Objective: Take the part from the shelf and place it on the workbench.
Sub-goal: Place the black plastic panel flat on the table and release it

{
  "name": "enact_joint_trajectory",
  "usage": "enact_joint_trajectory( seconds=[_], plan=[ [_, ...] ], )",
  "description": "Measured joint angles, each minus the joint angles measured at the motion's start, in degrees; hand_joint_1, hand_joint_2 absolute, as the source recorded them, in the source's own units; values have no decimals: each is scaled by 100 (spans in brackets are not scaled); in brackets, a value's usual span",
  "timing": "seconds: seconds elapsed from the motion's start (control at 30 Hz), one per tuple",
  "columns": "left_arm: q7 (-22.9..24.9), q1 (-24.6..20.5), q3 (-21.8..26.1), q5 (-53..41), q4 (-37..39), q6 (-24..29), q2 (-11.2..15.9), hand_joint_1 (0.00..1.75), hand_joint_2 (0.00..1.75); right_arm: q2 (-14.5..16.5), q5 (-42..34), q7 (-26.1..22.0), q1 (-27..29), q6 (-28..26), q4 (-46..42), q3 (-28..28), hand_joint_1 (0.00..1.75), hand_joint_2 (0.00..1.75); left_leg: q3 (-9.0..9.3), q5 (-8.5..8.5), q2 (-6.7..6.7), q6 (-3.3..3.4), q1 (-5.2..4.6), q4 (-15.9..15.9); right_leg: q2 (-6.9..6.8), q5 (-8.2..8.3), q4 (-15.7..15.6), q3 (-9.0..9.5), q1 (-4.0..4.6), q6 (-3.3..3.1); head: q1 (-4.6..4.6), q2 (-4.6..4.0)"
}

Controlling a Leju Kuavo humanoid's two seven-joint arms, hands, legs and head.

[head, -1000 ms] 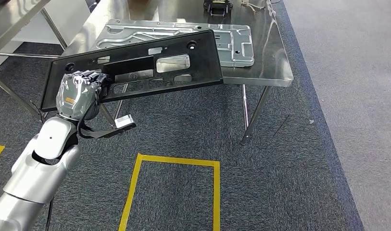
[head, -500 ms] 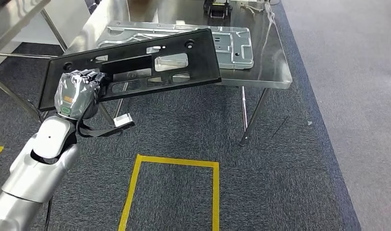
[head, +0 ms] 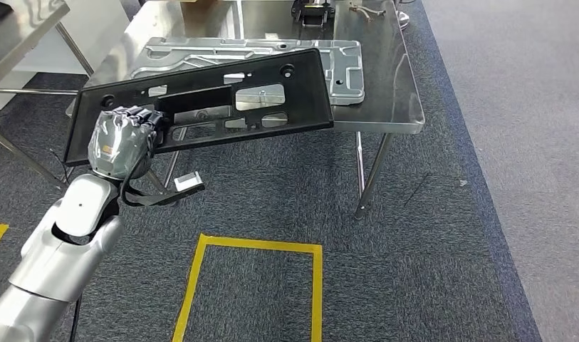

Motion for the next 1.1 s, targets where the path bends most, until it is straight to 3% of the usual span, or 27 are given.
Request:
enact_joint_trajectory(
  seconds=[0.03,0.07,0.13,0.2,0.3,0.37,0.43,0.5,0.53,0.57,0.6,0.67,0.73,0.8,0.87,0.93,1.03,1.07,1.1],
  plan=[
    [1,6,-8,-8,13,-1,-1,175,175,0,1,1,3,0,1,0,0,0,-176,-13,0,11,-1,238,-1,-36,0,39,13,-7,0,0],
    [1,12,-20,-16,26,-1,-2,175,175,0,1,2,5,0,1,0,0,0,-255,89,0,35,-5,265,0,-76,0,88,28,-9,0,0],
    [1,11,-37,-19,42,-1,-2,175,175,0,1,7,9,0,2,0,0,0,-109,589,2,132,-36,-311,0,-172,-2,219,58,-7,0,0],
    [2,-10,-43,-17,50,-1,-3,175,175,9,1,8,14,0,3,-1,0,0,157,927,24,252,-105,-975,-2,-256,-27,322,76,23,1,0],
    [1,-41,-52,-18,58,-2,-6,175,175,17,1,9,1,0,4,-2,0,0,331,869,33,358,-171,-1321,-27,-259,-58,369,75,121,-1,0],
    [1,-47,-60,-19,62,-4,-14,175,175,16,1,9,-11,0,3,-2,0,0,463,828,18,389,-141,-1450,-50,-238,73,356,79,175,1,0],
    [2,-78,-68,-19,71,-11,-25,175,175,11,1,9,-18,0,2,-2,0,0,596,788,2,421,-112,-1529,-53,-357,528,96,71,205,1,0],
    [2,-100,-78,-19,92,-20,-29,175,175,9,1,9,-17,0,2,-2,0,0,669,718,-12,440,-121,-1534,-53,-597,1149,-371,67,235,0,0],
    [0,-93,-86,-19,104,-25,-31,175,175,9,1,9,-15,0,2,-2,0,0,716,671,-18,437,-126,-1531,-54,-675,1350,-580,66,250,1,0],
    [-2,-83,-93,-20,116,-28,-32,175,175,9,1,9,-13,0,2,-2,0,0,776,618,-25,431,-130,-1526,-54,-653,1375,-700,67,261,1,0],
    [-3,-77,-99,-20,126,-31,-32,175,175,8,1,8,-6,0,2,-2,0,0,847,560,-33,422,-133,-1519,-54,-518,1234,-737,68,261,1,0],
    [-4,-77,-102,-20,142,-35,-37,175,175,3,1,8,19,0,5,-2,0,0,1004,423,-43,389,-135,-1506,-50,55,559,-604,79,220,2,0],
    [-2,-91,-103,-19,157,-40,-41,175,175,-7,0,7,34,5,10,-3,0,0,1098,309,-53,327,-142,-1496,-47,391,66,-484,112,152,1,0],
    [-2,-102,-105,-19,169,-49,-43,175,175,-11,-1,5,23,21,10,-4,0,0,1142,267,-63,258,-151,-1468,-47,368,-11,-452,136,67,0,0],
    [-5,-106,-106,-19,170,-51,-48,175,175,-8,-2,4,14,37,6,-5,0,0,1138,259,-55,207,-154,-1335,-50,347,-50,-337,106,-19,-1,0],
    [-3,-131,-105,-18,172,-51,-48,175,175,-11,-4,4,11,45,4,-7,0,0,893,200,-30,150,-135,-844,-55,287,-99,-190,71,-71,-1,0],
    [0,-134,-104,-17,176,-52,-46,175,175,-16,-6,4,13,56,4,-9,0,0,203,-185,-8,43,-64,123,-52,145,-116,-23,45,-71,-1,0],
    [-2,-119,-104,-17,181,-52,-46,175,175,-16,-6,4,14,58,4,-9,0,0,69,-250,-6,19,-44,193,-50,89,-115,43,32,-54,-2,0],
    [-4,-108,-104,-19,187,-52,-46,175,175,-16,-6,4,15,58,4,-9,0,0,20,-193,-2,-3,-26,80,-48,29,-114,120,15,-31,-1,0]
  ],
)
